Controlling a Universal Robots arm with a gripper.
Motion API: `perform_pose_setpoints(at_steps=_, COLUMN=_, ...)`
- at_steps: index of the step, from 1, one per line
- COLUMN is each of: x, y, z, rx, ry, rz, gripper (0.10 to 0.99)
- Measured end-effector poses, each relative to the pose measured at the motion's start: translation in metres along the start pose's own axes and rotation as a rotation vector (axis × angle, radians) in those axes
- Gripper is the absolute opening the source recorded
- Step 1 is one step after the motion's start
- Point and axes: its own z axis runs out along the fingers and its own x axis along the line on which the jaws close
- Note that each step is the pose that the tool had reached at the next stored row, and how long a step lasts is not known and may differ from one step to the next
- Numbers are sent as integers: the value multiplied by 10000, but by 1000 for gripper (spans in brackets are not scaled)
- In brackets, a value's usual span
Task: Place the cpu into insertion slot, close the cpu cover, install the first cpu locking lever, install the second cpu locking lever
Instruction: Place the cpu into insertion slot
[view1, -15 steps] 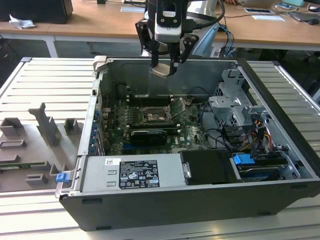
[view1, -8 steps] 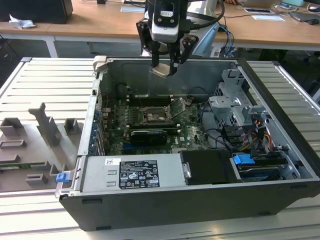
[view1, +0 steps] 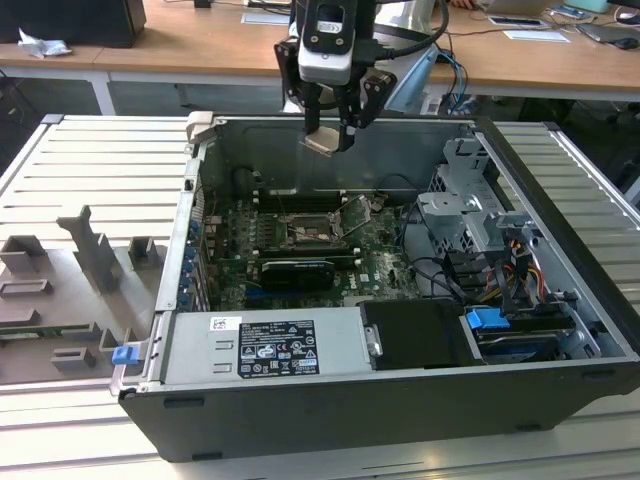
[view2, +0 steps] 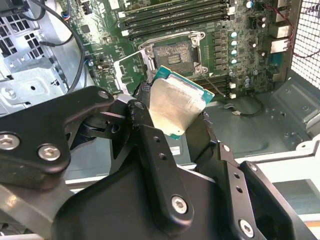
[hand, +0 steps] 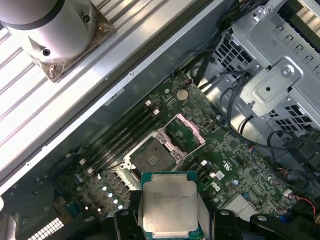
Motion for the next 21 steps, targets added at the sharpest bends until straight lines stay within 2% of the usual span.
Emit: perform_pose_setpoints(at_steps=21, x=-1, y=-7, z=73, rx=-3, ry=-23, rz=252, gripper=529)
